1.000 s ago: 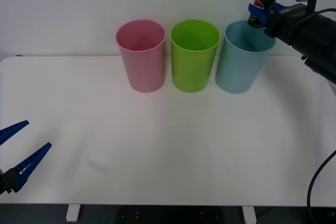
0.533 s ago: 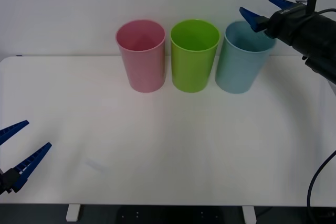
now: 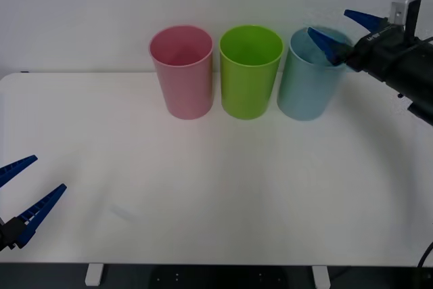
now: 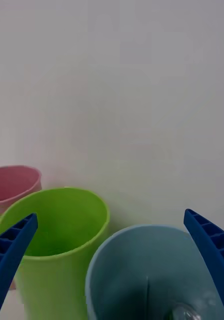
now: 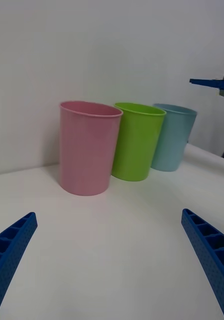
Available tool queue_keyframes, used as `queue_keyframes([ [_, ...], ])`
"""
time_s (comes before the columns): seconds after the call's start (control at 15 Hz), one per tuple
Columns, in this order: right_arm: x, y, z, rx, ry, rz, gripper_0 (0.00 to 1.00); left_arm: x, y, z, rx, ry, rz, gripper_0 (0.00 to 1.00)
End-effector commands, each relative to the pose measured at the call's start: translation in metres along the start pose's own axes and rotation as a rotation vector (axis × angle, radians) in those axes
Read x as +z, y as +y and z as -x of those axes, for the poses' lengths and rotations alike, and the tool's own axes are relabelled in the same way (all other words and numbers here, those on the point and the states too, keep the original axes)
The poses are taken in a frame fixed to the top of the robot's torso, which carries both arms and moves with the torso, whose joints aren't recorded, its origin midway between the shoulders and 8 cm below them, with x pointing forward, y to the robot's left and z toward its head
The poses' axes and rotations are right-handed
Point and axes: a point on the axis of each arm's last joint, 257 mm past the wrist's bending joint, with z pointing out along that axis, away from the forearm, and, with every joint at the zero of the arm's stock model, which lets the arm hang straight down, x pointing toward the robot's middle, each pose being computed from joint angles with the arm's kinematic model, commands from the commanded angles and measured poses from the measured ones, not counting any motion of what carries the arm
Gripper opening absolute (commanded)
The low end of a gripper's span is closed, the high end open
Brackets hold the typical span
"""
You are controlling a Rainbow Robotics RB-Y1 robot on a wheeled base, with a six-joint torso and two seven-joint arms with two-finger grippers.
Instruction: Grasp the object on the table and drop it into the matching bin: aluminum can to the light blue bin, PET bottle to the pink bin.
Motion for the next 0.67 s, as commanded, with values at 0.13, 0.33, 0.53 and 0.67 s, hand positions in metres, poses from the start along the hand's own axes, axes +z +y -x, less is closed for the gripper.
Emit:
queue_keyframes([
  [0.13, -0.029, 0.040, -0.014, -0.001, 0.016, 0.097, 1.00, 0.000, 0.000, 0.000, 0.000, 0.000, 0.000, 1.00],
  [0.33, -0.057, 0.068, -0.031, 0.002, 0.040, 0.149, 1.00, 0.000, 0.000, 0.000, 0.000, 0.000, 0.000, 1.00],
  [0.53, -0.087, 0.092, -0.054, 0.006, 0.080, 0.206, 1.00, 0.000, 0.000, 0.000, 0.000, 0.000, 0.000, 1.00],
  [0.67, -0.106, 0.103, -0.068, 0.011, 0.105, 0.247, 1.00, 0.000, 0.000, 0.000, 0.000, 0.000, 0.000, 1.00],
])
